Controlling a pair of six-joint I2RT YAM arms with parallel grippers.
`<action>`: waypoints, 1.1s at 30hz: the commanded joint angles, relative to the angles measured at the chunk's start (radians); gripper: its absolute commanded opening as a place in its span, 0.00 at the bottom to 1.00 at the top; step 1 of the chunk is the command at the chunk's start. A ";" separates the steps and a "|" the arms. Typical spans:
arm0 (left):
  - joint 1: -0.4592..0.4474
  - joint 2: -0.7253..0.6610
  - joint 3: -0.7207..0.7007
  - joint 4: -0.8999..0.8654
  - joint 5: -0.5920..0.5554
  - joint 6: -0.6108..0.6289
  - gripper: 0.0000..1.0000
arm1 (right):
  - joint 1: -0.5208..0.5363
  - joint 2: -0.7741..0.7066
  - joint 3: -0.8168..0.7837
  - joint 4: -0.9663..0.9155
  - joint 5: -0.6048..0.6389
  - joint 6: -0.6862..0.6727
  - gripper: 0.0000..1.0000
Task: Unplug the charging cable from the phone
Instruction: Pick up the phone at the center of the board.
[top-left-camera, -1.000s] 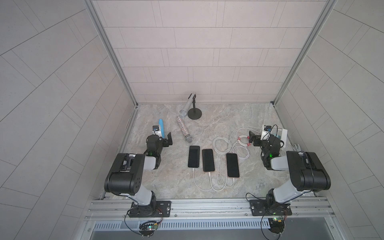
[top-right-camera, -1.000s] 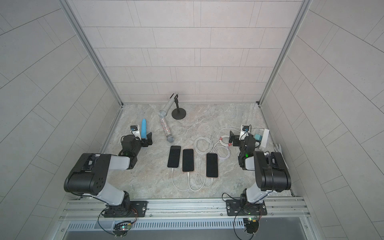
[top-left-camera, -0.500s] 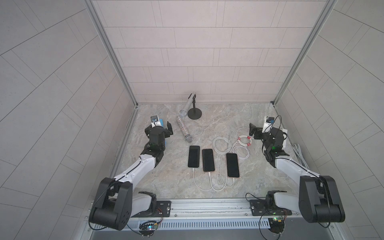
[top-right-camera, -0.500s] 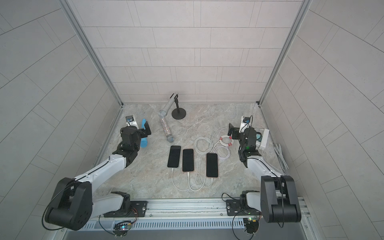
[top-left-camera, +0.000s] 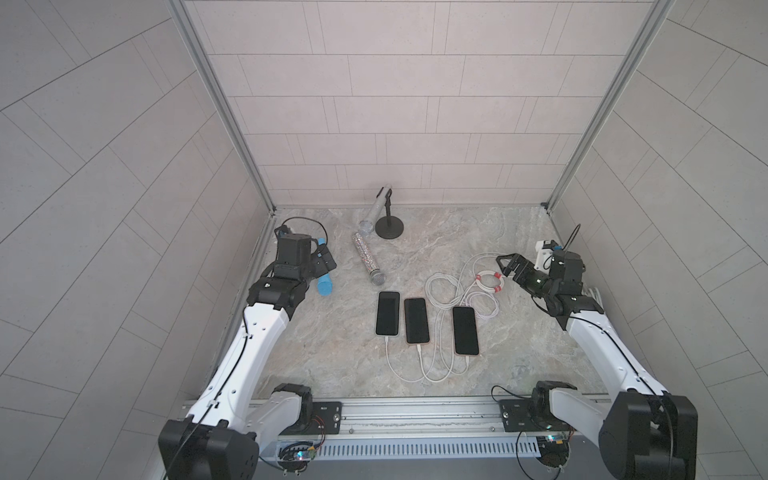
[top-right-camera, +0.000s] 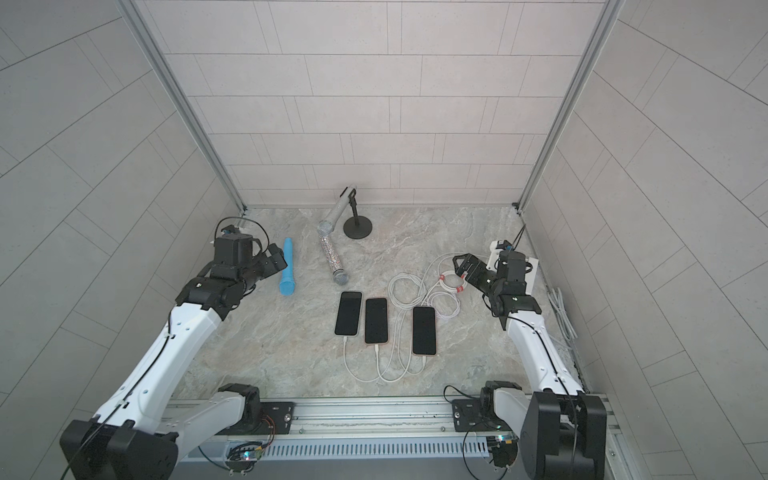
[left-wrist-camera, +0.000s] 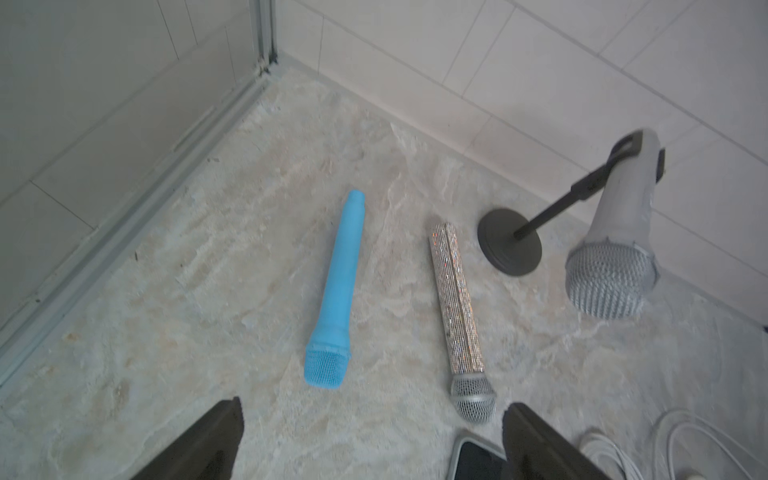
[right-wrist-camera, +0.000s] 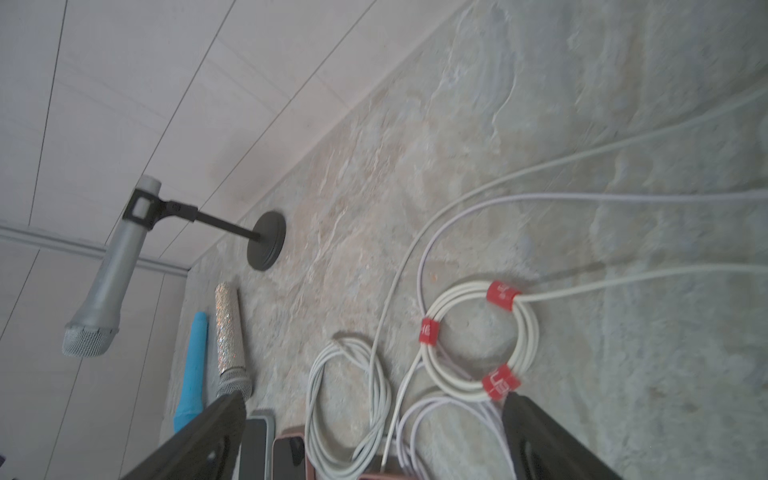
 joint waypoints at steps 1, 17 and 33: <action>-0.019 0.008 0.007 -0.174 0.172 0.009 0.98 | 0.099 -0.089 0.020 -0.125 0.018 -0.016 1.00; -0.490 0.287 0.033 -0.293 0.084 -0.054 0.99 | 0.731 -0.178 -0.032 -0.174 0.377 0.182 1.00; -0.569 0.662 0.145 -0.178 0.081 -0.082 0.99 | 0.797 -0.207 -0.155 -0.091 0.398 0.302 1.00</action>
